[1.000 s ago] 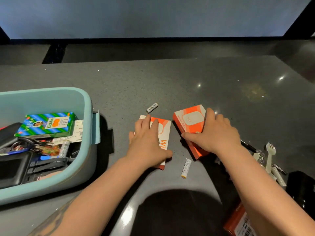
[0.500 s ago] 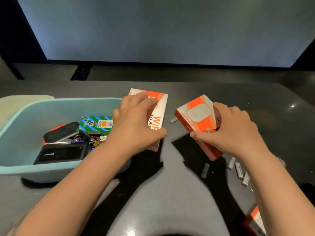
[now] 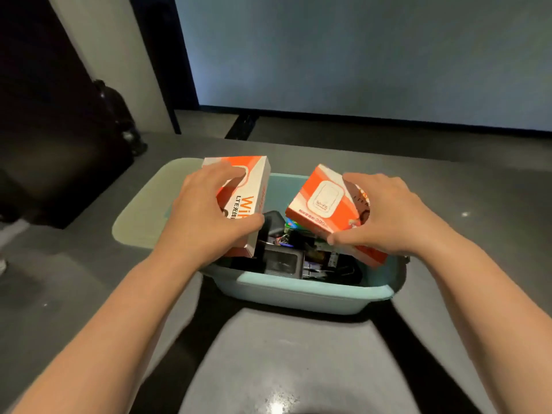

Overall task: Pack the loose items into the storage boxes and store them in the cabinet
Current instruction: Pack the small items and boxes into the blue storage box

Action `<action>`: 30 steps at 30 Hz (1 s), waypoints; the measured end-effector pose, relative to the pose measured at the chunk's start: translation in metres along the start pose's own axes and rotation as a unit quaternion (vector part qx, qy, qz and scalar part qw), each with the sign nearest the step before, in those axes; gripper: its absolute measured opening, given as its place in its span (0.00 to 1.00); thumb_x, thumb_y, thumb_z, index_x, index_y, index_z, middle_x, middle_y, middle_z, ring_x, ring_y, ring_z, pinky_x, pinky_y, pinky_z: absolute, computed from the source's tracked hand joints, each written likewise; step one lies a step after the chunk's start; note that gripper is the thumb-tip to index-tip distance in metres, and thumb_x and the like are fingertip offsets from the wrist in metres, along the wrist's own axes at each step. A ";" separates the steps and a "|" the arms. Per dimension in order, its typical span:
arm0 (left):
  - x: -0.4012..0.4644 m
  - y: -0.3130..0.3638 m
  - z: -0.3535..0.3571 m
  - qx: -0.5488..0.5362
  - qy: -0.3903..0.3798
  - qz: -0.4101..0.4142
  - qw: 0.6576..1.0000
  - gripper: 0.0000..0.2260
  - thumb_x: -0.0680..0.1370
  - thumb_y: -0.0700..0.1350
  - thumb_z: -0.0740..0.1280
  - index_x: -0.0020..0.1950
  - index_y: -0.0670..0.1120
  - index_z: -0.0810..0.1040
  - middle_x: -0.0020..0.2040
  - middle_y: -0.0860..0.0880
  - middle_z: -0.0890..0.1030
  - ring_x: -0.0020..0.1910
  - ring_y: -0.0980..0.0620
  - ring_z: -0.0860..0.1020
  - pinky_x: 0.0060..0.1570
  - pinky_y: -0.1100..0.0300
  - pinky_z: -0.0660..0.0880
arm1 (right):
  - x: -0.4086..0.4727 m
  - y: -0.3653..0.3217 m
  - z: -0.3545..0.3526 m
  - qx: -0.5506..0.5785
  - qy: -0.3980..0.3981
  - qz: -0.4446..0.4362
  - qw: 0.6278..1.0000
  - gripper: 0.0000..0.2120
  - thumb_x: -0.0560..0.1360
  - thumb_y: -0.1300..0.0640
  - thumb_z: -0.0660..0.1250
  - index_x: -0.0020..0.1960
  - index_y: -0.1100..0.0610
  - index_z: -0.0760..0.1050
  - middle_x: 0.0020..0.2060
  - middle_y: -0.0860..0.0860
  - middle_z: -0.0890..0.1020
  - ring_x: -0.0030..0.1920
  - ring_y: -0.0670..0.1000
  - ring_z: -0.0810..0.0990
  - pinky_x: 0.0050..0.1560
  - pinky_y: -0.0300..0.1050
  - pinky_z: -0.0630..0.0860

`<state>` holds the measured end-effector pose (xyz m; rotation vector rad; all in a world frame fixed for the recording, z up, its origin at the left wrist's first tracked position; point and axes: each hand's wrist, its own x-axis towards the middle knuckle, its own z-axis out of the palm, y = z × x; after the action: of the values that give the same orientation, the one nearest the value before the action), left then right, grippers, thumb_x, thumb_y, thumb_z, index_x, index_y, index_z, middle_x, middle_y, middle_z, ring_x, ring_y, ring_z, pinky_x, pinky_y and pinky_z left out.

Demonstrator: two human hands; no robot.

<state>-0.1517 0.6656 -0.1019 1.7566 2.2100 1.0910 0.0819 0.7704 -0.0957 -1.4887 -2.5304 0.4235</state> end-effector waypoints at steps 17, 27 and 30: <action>0.017 -0.001 0.032 -0.058 -0.157 0.149 0.975 0.32 0.62 0.56 0.71 0.66 0.57 0.72 0.69 0.62 0.68 0.69 0.61 0.62 0.67 0.48 0.64 | -0.006 0.006 0.039 -0.032 -0.117 -0.125 0.985 0.44 0.62 0.42 0.76 0.73 0.47 0.60 0.70 0.44 0.67 0.69 0.48 0.65 0.68 0.46 0.64; 0.043 0.030 0.073 0.008 -0.407 0.314 0.858 0.34 0.65 0.43 0.75 0.69 0.53 0.70 0.71 0.59 0.65 0.71 0.62 0.58 0.69 0.68 0.55 | -0.062 0.043 0.007 0.049 0.103 -0.014 0.993 0.26 0.68 0.51 0.74 0.64 0.47 0.73 0.62 0.42 0.73 0.64 0.44 0.68 0.60 0.33 0.61; 0.041 0.033 0.084 0.019 -0.444 0.309 0.841 0.34 0.65 0.41 0.73 0.70 0.53 0.70 0.72 0.59 0.65 0.72 0.62 0.58 0.69 0.71 0.53 | -0.068 0.049 0.012 0.062 0.123 0.002 0.990 0.23 0.69 0.53 0.74 0.62 0.48 0.74 0.60 0.42 0.75 0.62 0.44 0.69 0.59 0.34 0.63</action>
<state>-0.0963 0.7426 -0.1309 2.3777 1.1313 0.1327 0.1518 0.7312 -0.1231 -1.4072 -2.2681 0.3667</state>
